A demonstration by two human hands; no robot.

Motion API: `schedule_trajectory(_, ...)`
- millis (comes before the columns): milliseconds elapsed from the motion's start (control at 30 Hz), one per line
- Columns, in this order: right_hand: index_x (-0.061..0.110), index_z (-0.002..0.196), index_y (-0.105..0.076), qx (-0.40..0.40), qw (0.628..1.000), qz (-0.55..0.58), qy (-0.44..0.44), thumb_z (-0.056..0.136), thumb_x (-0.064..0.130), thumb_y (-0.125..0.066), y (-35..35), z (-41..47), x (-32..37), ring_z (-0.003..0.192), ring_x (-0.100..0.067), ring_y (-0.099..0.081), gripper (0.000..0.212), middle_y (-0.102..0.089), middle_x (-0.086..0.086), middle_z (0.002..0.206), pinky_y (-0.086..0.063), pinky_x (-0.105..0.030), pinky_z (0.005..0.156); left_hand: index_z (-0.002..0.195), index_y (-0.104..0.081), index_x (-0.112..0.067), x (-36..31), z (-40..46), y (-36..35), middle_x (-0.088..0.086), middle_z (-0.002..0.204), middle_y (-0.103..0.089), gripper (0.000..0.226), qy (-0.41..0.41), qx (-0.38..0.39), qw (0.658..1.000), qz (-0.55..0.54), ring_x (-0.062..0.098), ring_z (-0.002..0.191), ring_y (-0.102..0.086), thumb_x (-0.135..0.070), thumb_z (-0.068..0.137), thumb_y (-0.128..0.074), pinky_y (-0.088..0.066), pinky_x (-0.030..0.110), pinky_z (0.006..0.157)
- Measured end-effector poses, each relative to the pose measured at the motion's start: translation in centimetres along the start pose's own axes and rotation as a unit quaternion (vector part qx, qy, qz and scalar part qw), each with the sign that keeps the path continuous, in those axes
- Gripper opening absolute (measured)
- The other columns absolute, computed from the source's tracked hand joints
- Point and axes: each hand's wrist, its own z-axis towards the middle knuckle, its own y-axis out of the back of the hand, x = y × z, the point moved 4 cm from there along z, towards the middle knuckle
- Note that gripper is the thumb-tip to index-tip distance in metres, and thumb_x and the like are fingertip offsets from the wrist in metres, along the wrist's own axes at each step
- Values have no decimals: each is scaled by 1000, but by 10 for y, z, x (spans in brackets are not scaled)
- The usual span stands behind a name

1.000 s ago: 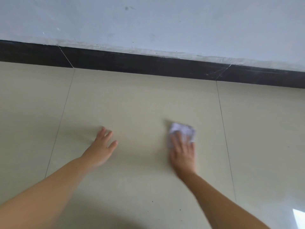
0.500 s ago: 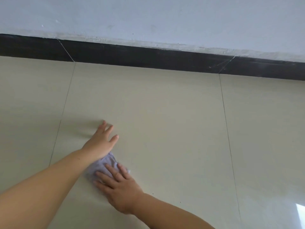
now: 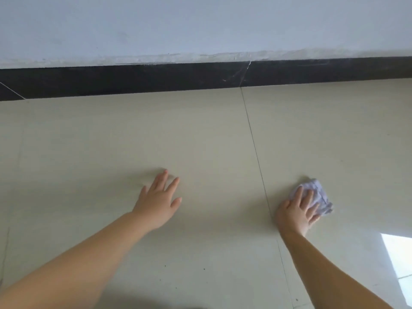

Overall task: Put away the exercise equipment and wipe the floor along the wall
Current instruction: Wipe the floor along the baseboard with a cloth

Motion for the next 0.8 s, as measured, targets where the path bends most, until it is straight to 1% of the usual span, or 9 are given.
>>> schedule_trajectory(100,24,152,-13,-3,977,-30,212,87,34,-25,-50,-73,72,147,-27,1,66,-5,-1,160,6,-44,116,152,-4,-28,-20,13,6,0,159,18,60,13,8,1000,-14,21,148,10,-44,100,-29,-13,48,117)
schedule_trajectory(233,28,144,-36,72,806,-149,569,82,37,-37,-87,-163,117,142,-26,-20,63,-32,4,153,-11,-48,112,152,-7,-28,-10,22,7,1,159,16,60,50,-8,999,-15,20,148,7,-43,99,-32,-19,49,116)
schedule_trajectory(300,32,144,-35,101,741,-178,640,84,37,-38,-83,-148,92,142,-22,-25,60,-32,8,153,-16,-46,112,152,-8,-28,0,20,5,2,159,16,60,63,1,998,2,20,148,7,-43,99,-32,-22,49,115)
schedule_trajectory(333,32,144,-34,94,737,-174,647,84,36,-40,-77,-128,72,142,-21,-26,60,-32,8,153,-19,-46,112,152,-7,-28,3,18,5,2,159,17,60,68,10,998,13,19,148,8,-43,99,-32,-23,49,115)
schedule_trajectory(467,32,151,-13,11,865,-137,482,91,36,-34,-22,-3,-21,145,-23,-17,64,-20,6,158,-15,-45,115,152,-1,-28,-2,12,10,1,158,22,60,75,27,995,57,19,148,9,-43,100,-28,-19,47,115)
schedule_trajectory(567,37,150,5,-2,982,-51,183,95,41,-16,28,77,-74,148,-20,6,59,11,10,159,2,-43,119,152,-4,-27,-16,25,16,4,159,19,61,73,23,996,54,24,148,7,-44,100,-30,-21,48,116)
schedule_trajectory(667,28,153,-6,-10,1000,22,-16,97,28,-29,32,87,-59,147,-27,7,60,7,2,161,7,-47,118,152,-4,-26,-37,39,20,10,159,12,62,99,29,994,36,30,147,5,-44,99,-32,-21,49,115)
schedule_trajectory(733,21,151,-23,-53,998,24,18,90,23,-35,11,58,-16,145,-37,-10,62,-13,-8,159,1,-49,117,152,-5,-23,-49,43,22,11,159,10,62,125,21,992,18,27,148,5,-42,99,-33,-22,50,114)
schedule_trajectory(800,17,142,-39,-70,985,4,160,79,26,-38,-16,7,37,138,-41,-28,63,-38,-12,150,-12,-52,111,152,-2,-26,-61,46,23,8,159,13,62,127,17,992,15,27,148,4,-39,99,-33,-21,52,113)
